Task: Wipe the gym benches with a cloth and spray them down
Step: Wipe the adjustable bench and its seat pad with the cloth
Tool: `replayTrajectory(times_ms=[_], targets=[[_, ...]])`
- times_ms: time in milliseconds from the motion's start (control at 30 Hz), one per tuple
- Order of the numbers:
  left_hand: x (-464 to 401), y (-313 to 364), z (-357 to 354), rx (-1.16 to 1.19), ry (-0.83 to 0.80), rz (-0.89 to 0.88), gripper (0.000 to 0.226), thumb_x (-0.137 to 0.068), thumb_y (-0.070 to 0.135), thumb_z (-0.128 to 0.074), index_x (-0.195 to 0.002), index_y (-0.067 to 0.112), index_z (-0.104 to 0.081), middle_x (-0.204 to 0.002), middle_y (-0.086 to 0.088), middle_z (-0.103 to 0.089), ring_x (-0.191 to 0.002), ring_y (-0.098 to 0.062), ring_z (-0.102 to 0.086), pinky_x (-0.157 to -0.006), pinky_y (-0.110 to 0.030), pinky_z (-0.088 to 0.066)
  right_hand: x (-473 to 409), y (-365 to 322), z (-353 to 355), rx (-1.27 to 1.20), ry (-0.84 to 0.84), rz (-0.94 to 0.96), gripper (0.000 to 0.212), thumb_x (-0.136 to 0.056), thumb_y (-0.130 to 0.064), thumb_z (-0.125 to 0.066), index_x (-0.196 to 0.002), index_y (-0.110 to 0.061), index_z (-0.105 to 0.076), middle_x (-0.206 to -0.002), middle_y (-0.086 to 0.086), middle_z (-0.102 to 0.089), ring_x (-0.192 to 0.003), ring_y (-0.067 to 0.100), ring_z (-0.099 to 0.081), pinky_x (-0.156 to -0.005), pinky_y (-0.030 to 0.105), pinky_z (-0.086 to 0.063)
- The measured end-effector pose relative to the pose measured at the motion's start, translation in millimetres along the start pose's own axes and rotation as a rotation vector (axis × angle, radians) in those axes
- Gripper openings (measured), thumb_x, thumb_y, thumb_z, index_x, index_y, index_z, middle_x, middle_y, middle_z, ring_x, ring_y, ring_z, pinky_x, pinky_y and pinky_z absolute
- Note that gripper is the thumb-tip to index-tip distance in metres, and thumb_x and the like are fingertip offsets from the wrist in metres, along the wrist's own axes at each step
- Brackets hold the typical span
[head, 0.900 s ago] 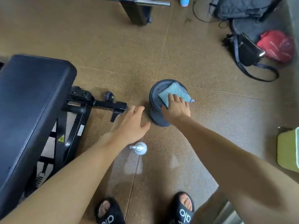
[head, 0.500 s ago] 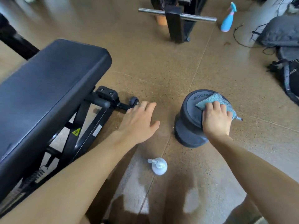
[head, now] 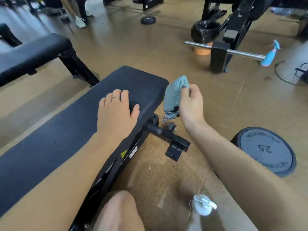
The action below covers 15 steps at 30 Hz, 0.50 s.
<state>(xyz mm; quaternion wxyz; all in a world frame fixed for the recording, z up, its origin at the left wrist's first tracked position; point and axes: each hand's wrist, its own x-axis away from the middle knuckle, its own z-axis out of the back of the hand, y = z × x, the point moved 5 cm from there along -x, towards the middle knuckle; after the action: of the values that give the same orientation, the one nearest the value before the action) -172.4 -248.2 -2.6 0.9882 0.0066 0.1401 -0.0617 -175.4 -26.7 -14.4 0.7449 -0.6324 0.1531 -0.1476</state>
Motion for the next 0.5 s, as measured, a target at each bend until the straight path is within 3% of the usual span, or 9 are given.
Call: replayTrajectory(times_ms=[133,200,267,333,433,500], targets=[[6.1,-16.6,-15.0,0.051,0.048,0.121,0.047,-0.101,0.041,-0.045,-0.127,0.003,-0.056,-0.126,-0.017,-0.058,-0.113,-0.037,-0.053,-0.096,-0.048,-0.043,11.5,-29.6,-76.9,0.305,-0.21,0.408,0.014,-0.107,-0.025,-0.036,-0.1,-0.021,-0.047,-0.083,-0.005,-0.058,-0.068,0.01,-0.055,-0.061,0.031,-0.045],[6.7,-16.0,-16.5,0.037,0.103,0.11,0.039,-0.1,0.034,-0.048,-0.124,0.005,-0.055,-0.124,-0.016,-0.057,-0.109,-0.035,-0.052,-0.093,-0.046,-0.042,16.6,-18.1,-108.9,0.529,-0.372,0.561,0.026,-0.104,-0.025,-0.034,-0.113,-0.021,-0.058,-0.101,-0.004,-0.066,-0.091,0.016,-0.06,-0.083,0.037,-0.048],[9.3,-14.3,-18.1,0.048,0.137,0.073,0.032,-0.098,0.026,-0.049,-0.122,0.006,-0.055,-0.119,-0.014,-0.057,-0.106,-0.032,-0.052,-0.091,-0.044,-0.042,22.7,-1.1,-129.0,0.814,-0.479,0.696,0.048,-0.099,-0.031,-0.026,-0.127,-0.02,-0.063,-0.134,0.002,-0.063,-0.126,0.021,-0.051,-0.112,0.043,-0.034],[10.5,-16.7,-19.1,0.095,0.149,0.086,0.03,-0.095,0.021,-0.049,-0.12,0.006,-0.056,-0.117,-0.013,-0.058,-0.104,-0.031,-0.052,-0.09,-0.044,-0.042,22.8,2.9,-130.9,0.927,-0.519,0.697,0.058,-0.099,-0.036,-0.019,-0.14,-0.021,-0.057,-0.153,0.004,-0.048,-0.143,0.022,-0.036,-0.122,0.042,-0.018],[11.0,-19.7,-21.9,0.147,0.109,0.131,0.033,-0.096,0.023,-0.048,-0.123,0.006,-0.055,-0.12,-0.011,-0.058,-0.109,-0.03,-0.052,-0.096,-0.045,-0.042,23.2,2.1,-126.6,0.944,-0.633,0.633,0.059,-0.102,-0.039,-0.017,-0.154,-0.026,-0.041,-0.166,0.002,-0.027,-0.154,0.019,-0.015,-0.127,0.038,-0.003],[10.8,-19.0,-24.0,0.153,0.079,0.129,0.036,-0.098,0.026,-0.048,-0.128,0.007,-0.054,-0.125,-0.011,-0.057,-0.115,-0.03,-0.051,-0.101,-0.046,-0.042,20.7,1.3,-122.7,0.957,-0.67,0.621,0.057,-0.102,-0.041,-0.019,-0.154,-0.028,-0.039,-0.166,0.004,-0.023,-0.153,0.023,-0.015,-0.127,0.04,-0.007]])
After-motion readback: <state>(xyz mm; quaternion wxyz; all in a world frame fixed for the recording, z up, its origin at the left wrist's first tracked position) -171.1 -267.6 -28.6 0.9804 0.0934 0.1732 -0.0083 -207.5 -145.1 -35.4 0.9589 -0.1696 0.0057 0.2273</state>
